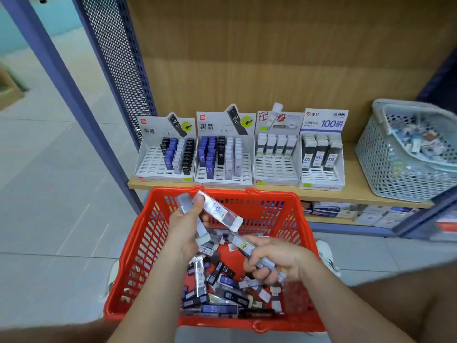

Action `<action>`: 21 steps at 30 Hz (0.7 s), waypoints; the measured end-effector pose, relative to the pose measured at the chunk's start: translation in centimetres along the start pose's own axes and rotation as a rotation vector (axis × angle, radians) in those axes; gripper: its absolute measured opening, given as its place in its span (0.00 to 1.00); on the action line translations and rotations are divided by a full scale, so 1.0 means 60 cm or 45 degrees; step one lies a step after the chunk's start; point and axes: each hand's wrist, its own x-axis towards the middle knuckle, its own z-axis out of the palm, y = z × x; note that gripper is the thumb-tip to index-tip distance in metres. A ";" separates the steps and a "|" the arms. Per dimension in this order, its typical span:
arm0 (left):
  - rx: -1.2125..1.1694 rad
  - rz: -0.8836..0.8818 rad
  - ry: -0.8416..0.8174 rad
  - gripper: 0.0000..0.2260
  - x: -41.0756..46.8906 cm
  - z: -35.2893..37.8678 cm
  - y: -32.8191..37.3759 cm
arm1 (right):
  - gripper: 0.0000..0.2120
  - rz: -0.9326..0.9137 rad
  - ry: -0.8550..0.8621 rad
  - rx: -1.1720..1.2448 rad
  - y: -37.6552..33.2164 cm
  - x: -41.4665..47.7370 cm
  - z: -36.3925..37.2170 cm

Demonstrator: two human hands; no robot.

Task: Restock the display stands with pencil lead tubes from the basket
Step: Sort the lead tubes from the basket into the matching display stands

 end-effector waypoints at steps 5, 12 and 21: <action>0.217 -0.018 -0.251 0.12 -0.016 0.010 0.004 | 0.25 -0.264 0.168 0.277 -0.009 0.008 0.009; 0.303 0.159 -0.082 0.06 -0.042 0.075 -0.034 | 0.28 -0.531 0.350 -0.096 -0.033 0.027 0.041; 0.048 0.066 0.020 0.13 -0.038 0.085 -0.004 | 0.19 -0.614 0.317 0.315 -0.038 0.034 0.072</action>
